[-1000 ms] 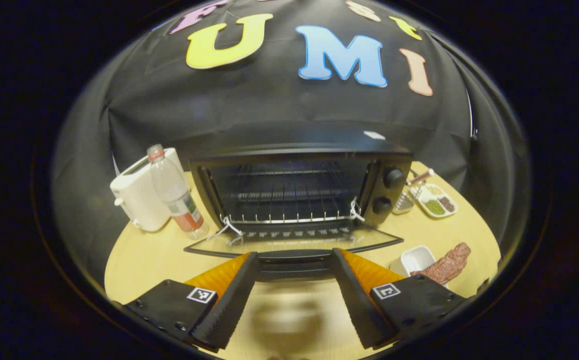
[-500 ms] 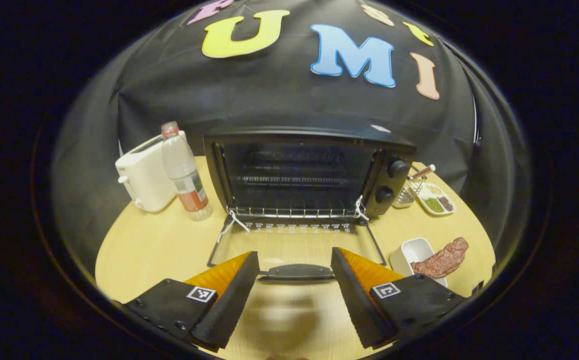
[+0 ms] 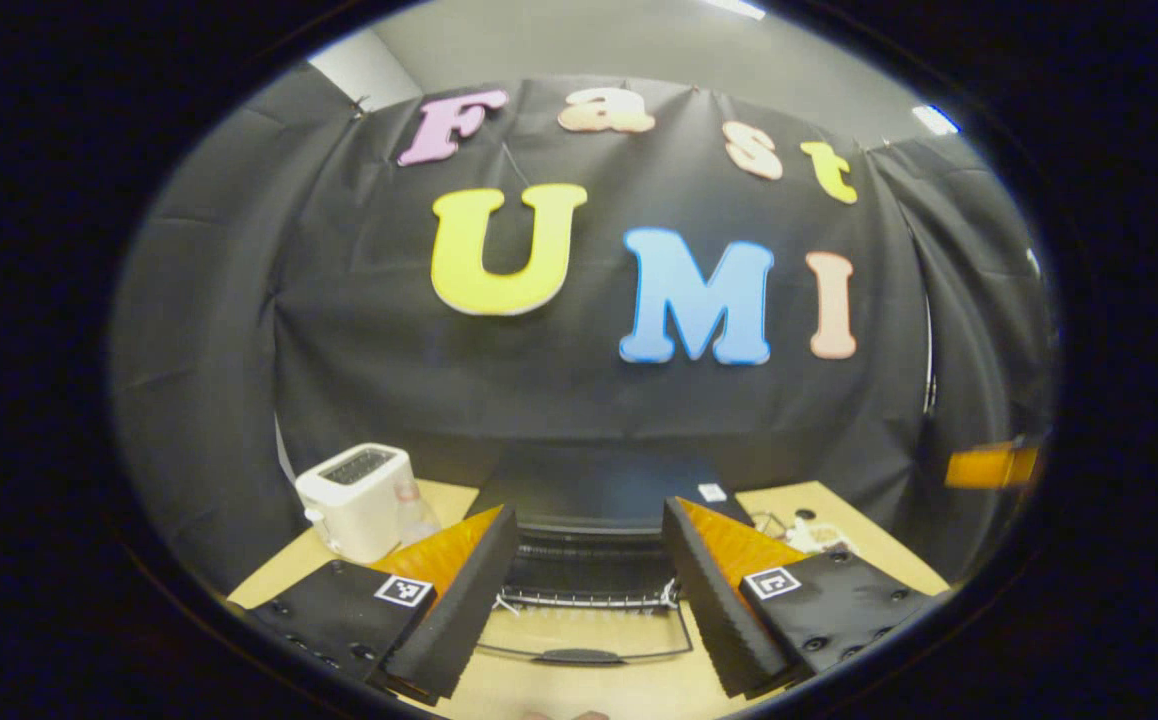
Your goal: Open the electric oven with the left hand, put the food in, and close the electric oven.
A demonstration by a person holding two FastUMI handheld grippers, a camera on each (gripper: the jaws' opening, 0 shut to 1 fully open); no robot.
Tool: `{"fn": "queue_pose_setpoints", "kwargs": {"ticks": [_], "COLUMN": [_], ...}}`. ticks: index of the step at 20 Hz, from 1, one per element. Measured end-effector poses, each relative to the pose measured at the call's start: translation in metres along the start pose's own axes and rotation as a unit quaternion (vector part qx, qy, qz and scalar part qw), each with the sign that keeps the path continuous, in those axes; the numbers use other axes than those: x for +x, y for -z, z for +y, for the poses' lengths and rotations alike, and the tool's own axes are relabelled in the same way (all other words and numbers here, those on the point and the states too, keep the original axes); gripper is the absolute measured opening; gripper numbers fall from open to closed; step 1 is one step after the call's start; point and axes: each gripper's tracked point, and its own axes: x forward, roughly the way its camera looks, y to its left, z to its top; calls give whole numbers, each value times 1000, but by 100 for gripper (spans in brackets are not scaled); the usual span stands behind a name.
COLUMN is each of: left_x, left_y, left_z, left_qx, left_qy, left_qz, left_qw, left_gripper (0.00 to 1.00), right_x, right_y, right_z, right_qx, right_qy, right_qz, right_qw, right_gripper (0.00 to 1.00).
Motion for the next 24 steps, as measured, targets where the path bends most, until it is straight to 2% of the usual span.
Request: {"fn": "queue_pose_setpoints", "kwargs": {"ticks": [1, 3, 4, 5, 6, 9, 13, 18, 19, 21, 22, 23, 24], "left_x": [-6, -20, -27, -34, -40, -56, -67, -64, -60, -59, -57, -55, -52], "left_y": [-25, -63, -79, -95, -108, -136, -140, -130, -130, -124, -123, -123, -123], "left_z": [2, 0, 1, 0, -1, -2, 4, 17, 24, 36, 45, 54, 61], "left_qx": [0, -1, 0, 2, 4, 13, 6, 7, 4, -5, -7, -11, -16], "left_qy": [-6, -14, -19, -22, -25, -34, -51, -53, -53, -53, -56, -59, -59], "left_qz": [-23, -57, -71, -83, -92, -112, -111, -97, -96, -92, -91, -88, -87], "left_qw": [1000, 998, 997, 996, 995, 993, 992, 994, 994, 994, 994, 994, 994], "left_gripper": [98, 93, 97, 97, 100, 100, 100, 100, 100, 100, 100, 100, 100], "right_x": [6, 15, 19, 21, 24, 35, 48, 70, 73, 80, 80, 82, 82], "right_y": [16, 46, 61, 76, 91, 132, 177, 211, 216, 226, 226, 229, 230], "right_z": [-3, -5, -4, -3, -3, -2, 13, 29, 33, 39, 41, 44, 45], "right_qx": [8, 30, 41, 50, 58, 86, 162, 243, 253, 261, 270, 282, 296], "right_qy": [-9, -31, -41, -53, -62, -85, -124, -134, -134, -131, -133, -135, -129], "right_qz": [18, 54, 73, 90, 107, 155, 210, 248, 255, 261, 263, 266, 266], "right_qw": [1000, 998, 996, 993, 991, 980, 956, 928, 923, 920, 917, 912, 908], "right_gripper": [98, 98, 98, 98, 98, 96, 96, 94, 89, 86, 78, 78, 69]}}
